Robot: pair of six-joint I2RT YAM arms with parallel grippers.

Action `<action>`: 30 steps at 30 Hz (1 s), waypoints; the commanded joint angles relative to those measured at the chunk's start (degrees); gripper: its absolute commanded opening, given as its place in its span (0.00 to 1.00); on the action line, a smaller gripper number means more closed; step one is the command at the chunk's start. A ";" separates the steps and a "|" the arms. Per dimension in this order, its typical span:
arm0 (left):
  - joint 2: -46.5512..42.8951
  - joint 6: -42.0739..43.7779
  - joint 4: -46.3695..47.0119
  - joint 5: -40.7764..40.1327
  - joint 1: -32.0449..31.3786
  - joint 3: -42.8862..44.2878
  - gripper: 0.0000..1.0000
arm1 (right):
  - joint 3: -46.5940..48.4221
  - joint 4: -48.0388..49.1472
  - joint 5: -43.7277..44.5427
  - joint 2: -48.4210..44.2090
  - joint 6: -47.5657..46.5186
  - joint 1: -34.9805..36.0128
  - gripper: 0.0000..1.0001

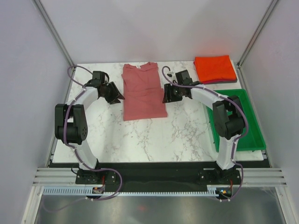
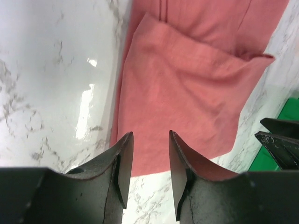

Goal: Fold and stack the t-shirts
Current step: Fold the tshirt

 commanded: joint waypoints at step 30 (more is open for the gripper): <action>-10.52 0.98 3.12 1.10 -7.50 -25.07 0.03 | -31.85 8.45 -6.26 -17.59 5.74 0.74 0.00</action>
